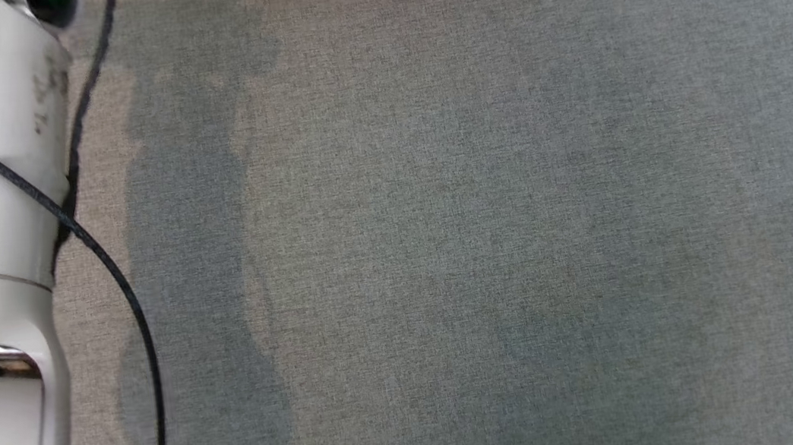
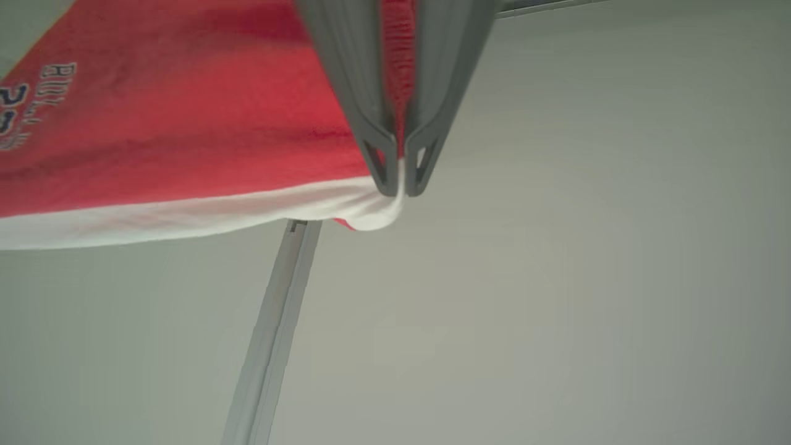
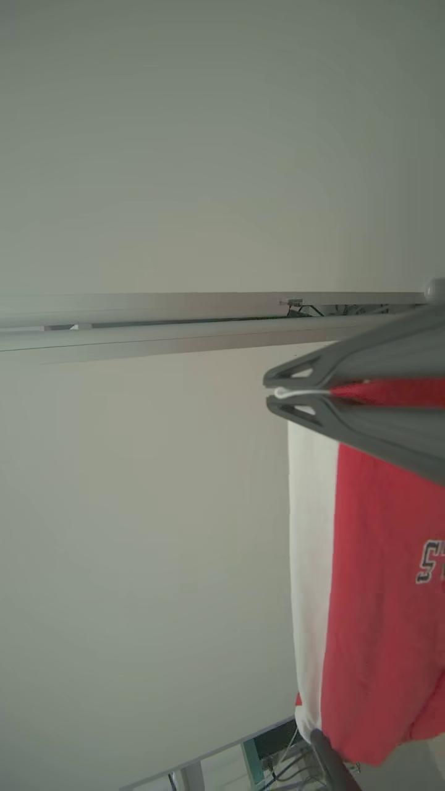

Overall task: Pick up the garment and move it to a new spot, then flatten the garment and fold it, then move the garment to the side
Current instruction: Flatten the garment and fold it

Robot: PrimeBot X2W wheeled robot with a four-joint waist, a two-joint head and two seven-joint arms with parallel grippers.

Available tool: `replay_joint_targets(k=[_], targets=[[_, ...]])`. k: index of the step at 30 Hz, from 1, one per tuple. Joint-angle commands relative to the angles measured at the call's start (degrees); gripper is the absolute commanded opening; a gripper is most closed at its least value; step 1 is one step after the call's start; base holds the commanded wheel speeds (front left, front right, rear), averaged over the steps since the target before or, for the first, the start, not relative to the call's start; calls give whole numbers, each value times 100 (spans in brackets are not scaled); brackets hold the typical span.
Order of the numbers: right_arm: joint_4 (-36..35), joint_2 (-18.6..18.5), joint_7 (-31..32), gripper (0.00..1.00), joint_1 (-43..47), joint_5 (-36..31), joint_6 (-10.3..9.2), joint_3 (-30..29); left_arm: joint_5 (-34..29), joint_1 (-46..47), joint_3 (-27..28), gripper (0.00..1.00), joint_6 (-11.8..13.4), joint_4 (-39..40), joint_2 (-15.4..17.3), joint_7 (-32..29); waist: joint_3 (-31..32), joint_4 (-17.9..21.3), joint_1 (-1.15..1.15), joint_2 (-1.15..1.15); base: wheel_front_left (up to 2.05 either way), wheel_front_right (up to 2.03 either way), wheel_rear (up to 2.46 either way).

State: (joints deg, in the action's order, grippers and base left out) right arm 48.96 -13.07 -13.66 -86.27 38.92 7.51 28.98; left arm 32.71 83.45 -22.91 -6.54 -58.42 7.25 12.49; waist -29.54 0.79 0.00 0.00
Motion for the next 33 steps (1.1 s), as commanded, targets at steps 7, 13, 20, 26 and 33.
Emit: replay_joint_targets(k=[7,13,20,26,33], targets=[[-85,-138,-157,0,1125,559,-3,388,347,-858,144,0,-88,-234,-124,271,78,-11,0,0,0,0,0],[-974,-320,-153,0,3078,505,-4,-174,294,-2488,683,0,-84,711,-50,282,430,-35,0,0,0,0,0],[-2325,-248,-153,0,5461,157,-8,-779,-245,-4282,913,0,-88,1973,-91,284,820,-92,0,0,0,0,0],[-3033,-172,-154,0,6730,-83,-9,-1056,-602,-5440,1092,0,20,2911,-17,285,1101,-18,0,0,0,0,0],[-3856,-61,-22,0,8100,-424,-10,-1283,-765,-7142,1159,0,308,4153,199,236,1621,150,0,0,0,0,0]])
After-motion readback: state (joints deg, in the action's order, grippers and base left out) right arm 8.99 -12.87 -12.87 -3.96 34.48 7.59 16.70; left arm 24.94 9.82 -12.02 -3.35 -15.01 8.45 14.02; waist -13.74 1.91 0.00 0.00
